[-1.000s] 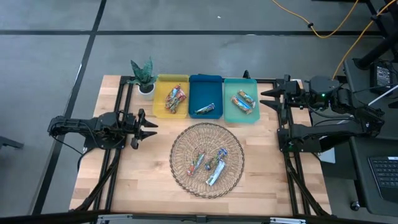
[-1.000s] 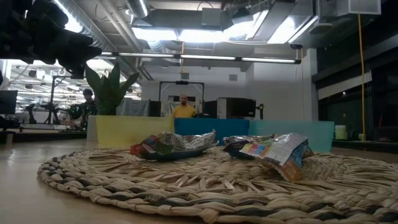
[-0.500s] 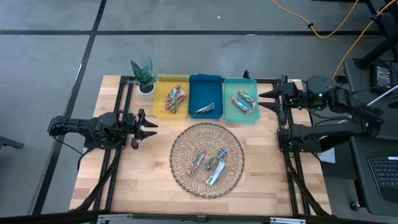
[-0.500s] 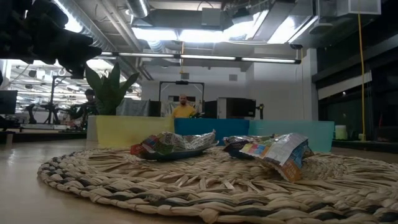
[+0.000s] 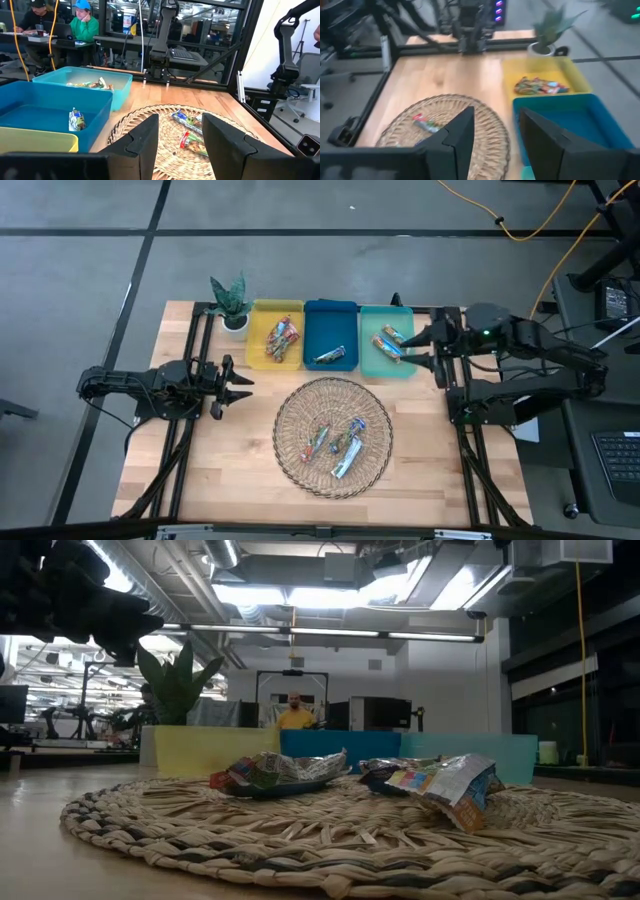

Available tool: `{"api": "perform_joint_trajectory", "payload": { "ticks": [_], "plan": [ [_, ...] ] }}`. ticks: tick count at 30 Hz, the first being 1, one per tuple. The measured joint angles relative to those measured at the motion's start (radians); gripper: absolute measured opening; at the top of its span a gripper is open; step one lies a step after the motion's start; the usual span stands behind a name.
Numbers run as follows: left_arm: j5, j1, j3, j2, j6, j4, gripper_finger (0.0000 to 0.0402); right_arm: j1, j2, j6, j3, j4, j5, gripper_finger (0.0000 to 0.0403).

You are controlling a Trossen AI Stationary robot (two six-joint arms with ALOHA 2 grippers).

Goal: Pick and place Granola Bars by type
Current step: Put the blue granola bar into the blue bin

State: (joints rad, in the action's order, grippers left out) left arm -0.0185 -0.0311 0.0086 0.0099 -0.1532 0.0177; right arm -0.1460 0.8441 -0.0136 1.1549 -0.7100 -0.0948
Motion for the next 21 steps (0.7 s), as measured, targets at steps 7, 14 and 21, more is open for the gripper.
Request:
{"api": "perform_joint_trajectory", "payload": {
  "ticks": [7,14,21],
  "plan": [
    [0.0,0.0,0.0,0.0,0.0,0.0,0.0143,0.0,0.118,-0.025,0.0,0.004,-0.095,0.0157],
    [0.0,0.0,0.0,0.0,0.0,0.0,0.0143,0.031,0.254,-0.093,0.0,-0.018,-0.17,0.0157],
    [0.0,0.0,0.0,0.0,0.0,0.0,0.0143,0.132,0.408,-0.129,0.0,-0.063,-0.166,0.0157]
  ]
}}
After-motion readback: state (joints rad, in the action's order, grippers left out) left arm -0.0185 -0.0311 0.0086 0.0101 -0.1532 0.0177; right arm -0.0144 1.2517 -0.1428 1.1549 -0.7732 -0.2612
